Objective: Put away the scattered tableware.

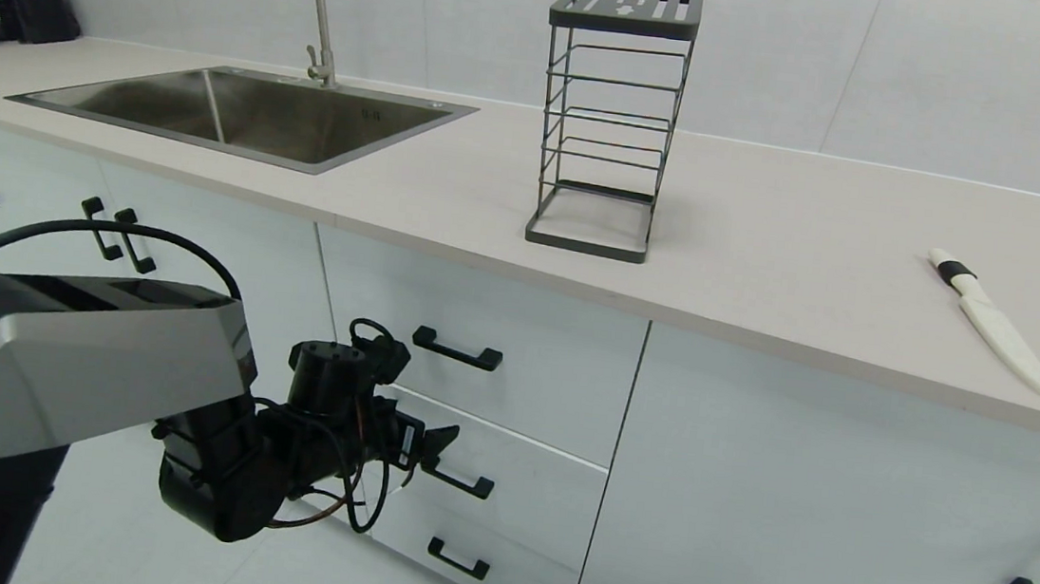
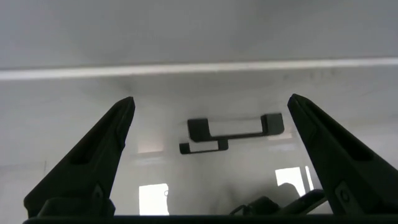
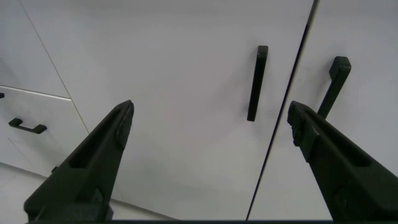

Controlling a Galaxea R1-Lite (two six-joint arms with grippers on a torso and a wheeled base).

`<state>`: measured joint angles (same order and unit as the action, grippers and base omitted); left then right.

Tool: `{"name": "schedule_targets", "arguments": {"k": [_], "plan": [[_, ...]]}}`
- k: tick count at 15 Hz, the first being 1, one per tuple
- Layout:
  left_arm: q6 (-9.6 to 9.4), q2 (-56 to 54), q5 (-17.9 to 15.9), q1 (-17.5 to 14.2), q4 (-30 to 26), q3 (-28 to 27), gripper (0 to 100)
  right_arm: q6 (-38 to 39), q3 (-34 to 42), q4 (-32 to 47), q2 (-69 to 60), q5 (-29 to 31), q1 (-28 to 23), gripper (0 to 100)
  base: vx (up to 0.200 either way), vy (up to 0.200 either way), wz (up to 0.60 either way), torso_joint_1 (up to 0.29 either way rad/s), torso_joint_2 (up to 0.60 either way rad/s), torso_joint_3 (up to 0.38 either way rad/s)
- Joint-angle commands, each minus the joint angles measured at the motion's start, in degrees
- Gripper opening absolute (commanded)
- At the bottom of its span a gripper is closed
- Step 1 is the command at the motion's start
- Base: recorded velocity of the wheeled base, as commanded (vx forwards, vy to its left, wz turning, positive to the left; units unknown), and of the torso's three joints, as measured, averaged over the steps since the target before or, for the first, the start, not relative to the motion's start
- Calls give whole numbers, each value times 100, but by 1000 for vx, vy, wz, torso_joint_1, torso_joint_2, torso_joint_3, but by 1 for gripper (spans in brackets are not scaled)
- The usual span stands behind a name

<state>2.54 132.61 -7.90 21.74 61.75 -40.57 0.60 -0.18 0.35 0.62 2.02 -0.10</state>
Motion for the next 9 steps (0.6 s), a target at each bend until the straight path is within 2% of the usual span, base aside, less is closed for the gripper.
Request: {"name": "schedule_targets", "arguments": {"k": [1,5,9], "plan": [[1,-174,25,50,4,339,100,2,1,0,8,0,1,100,0,0,0,0,0,0],[1,-1431,113,68,-13,1614,100,2,1,0,8,0,1,100,0,0,0,0,0,0],[10,-2609,122,68,-31,2510,100,2,1,0,8,0,1,100,0,0,0,0,0,0]]}}
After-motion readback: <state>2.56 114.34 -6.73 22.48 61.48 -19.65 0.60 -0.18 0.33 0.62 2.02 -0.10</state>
